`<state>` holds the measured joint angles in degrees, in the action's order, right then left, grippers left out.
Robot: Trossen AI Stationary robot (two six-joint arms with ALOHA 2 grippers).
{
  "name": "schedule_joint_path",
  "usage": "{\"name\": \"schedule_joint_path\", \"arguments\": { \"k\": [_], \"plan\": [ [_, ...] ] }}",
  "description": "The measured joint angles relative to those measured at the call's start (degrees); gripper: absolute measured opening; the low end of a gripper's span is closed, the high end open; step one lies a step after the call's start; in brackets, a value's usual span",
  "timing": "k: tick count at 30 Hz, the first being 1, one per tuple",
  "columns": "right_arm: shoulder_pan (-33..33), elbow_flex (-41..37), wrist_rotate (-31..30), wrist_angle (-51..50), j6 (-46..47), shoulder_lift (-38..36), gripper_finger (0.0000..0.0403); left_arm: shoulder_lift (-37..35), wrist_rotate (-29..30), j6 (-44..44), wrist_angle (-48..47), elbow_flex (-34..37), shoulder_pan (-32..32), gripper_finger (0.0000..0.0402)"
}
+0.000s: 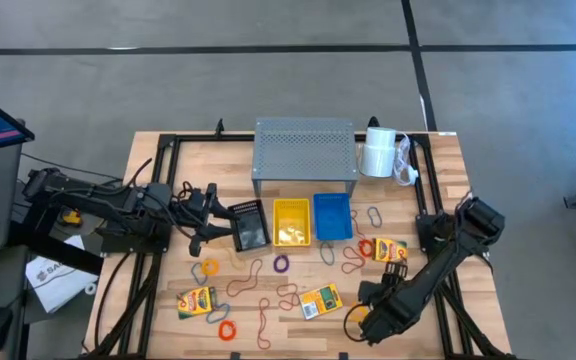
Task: Pick & Place Office Desk Supplies
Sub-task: Put the green spring keychain into the blue basket
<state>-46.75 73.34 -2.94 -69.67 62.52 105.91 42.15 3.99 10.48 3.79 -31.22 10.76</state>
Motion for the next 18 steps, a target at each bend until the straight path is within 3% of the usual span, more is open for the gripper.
{"name": "schedule_joint_path", "arguments": {
  "k": [6, 18],
  "plan": [
    [-0.5, -0.8, 0.1, 1.6, -1.1, -0.2, 0.0206, 0.0, 0.0, 0.1, 0.0, 0.0, 0.1, 0.0159],
    [3.0, -12.9, 0.0, 12.7, -2.6, -8.7, 0.0207, 0.0, -2.5, 0.5, 0.0, 0.0, 0.1, 0.0159]
  ]
}}
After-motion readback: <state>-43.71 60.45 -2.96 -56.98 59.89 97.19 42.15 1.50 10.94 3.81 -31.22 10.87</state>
